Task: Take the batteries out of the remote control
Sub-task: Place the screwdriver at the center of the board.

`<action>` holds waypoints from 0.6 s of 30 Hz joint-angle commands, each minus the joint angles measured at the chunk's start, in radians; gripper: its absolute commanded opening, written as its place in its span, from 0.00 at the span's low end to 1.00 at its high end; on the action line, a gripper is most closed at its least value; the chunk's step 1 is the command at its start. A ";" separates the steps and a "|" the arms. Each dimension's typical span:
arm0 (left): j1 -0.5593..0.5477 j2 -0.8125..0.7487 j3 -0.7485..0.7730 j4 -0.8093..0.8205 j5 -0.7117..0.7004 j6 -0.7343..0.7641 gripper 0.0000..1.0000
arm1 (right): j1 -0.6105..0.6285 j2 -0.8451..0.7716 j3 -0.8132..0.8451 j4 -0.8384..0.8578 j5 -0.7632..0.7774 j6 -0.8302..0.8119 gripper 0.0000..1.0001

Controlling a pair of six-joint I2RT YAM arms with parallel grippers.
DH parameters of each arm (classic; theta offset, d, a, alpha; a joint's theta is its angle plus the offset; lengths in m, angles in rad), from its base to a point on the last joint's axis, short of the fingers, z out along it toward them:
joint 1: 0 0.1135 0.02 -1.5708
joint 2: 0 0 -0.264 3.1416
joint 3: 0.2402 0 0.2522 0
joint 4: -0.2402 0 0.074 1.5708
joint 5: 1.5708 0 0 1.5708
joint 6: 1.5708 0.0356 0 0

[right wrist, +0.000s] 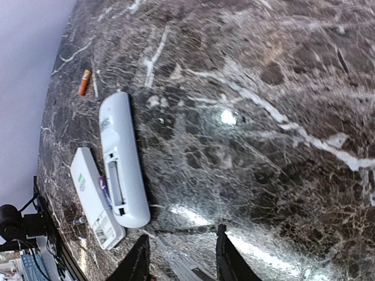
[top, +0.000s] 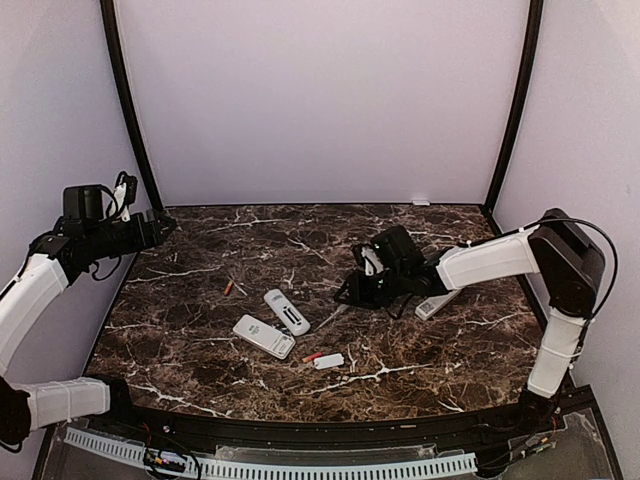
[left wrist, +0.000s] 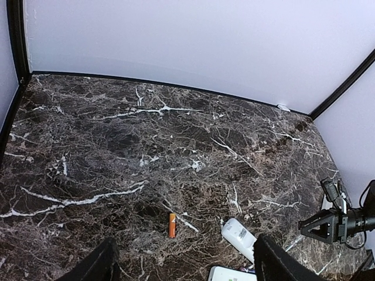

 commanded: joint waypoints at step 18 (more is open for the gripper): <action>0.006 -0.016 -0.025 0.007 -0.021 0.010 0.78 | -0.003 -0.012 0.055 -0.260 0.241 -0.124 0.82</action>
